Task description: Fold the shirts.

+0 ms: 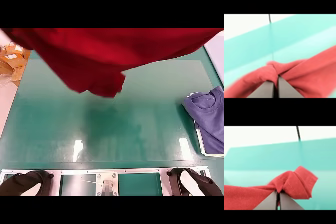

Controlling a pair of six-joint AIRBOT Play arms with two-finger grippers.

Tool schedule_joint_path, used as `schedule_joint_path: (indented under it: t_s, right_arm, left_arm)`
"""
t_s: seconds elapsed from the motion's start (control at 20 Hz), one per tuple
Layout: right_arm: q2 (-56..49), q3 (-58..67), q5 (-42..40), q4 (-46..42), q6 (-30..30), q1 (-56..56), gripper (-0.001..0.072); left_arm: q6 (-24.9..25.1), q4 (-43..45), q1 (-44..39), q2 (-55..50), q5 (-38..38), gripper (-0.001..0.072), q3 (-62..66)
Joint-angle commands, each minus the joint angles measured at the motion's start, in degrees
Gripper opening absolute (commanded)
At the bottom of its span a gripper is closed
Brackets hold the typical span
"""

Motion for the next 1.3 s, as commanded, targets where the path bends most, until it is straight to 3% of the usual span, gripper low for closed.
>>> schedule_joint_path:
  t_s: [0.0, 0.25, 0.35, 0.6, 0.85, 0.95, 1.0, 1.1, 1.15, 1.2, 1.25]
  right_arm:
    - [5.7, 0.5, -1.5, -0.2, 0.6, -0.1, 0.0014]
    - [0.2, -3.7, -1.9, 0.9, 0.6, 1.7, 0.0015]
    - [-2.8, -9.9, -1.9, 0.9, 0.6, 3.9, 0.0015]
    - [-10.1, -31.7, -5.2, 0.9, 0.0, 6.8, 0.0015]
    - [-22.5, -45.3, -18.5, 0.9, -4.3, 6.8, 0.0016]
    - [-28.2, -45.2, -19.8, 0.9, -5.3, 6.8, 0.0015]
    - [-30.5, -44.7, -20.2, 0.9, -6.3, 6.8, 0.0015]
    - [-33.5, -42.7, -20.2, 0.9, -6.3, 6.7, 0.0015]
    - [-34.0, -41.6, -20.2, 0.9, -6.3, 6.7, 0.0016]
    - [-34.0, -40.8, -20.2, 0.9, -6.3, 6.7, 0.0016]
    - [-34.0, -39.7, -20.2, 0.9, -6.3, 6.7, 0.0016]
  left_arm:
    - [2.9, 1.6, 0.0, 3.3, 0.6, 0.0023, 0.2]
    - [7.3, 1.8, 0.0, 1.7, 11.3, 0.0023, -8.0]
    - [7.3, 1.8, 0.0, -3.4, 11.9, 0.0023, -10.3]
    - [7.3, -1.1, 0.0, -28.5, 14.6, 0.0023, -11.0]
    - [7.1, -16.4, 0.0, -47.8, 24.7, 0.0027, -11.0]
    - [5.4, -18.6, 0.0, -49.6, 25.0, 0.0488, -11.0]
    - [4.3, -18.3, 0.3, -49.4, 23.3, 0.0508, -10.6]
    - [3.9, -18.2, 2.0, -49.4, 13.4, 0.0507, -5.8]
    - [2.4, -18.2, 3.2, -49.4, 6.6, 0.0422, -2.7]
    - [1.3, -18.2, 4.5, -49.4, -0.5, 0.0196, 0.3]
    - [1.2, -18.2, 5.6, -49.0, -6.4, 0.0024, 2.0]
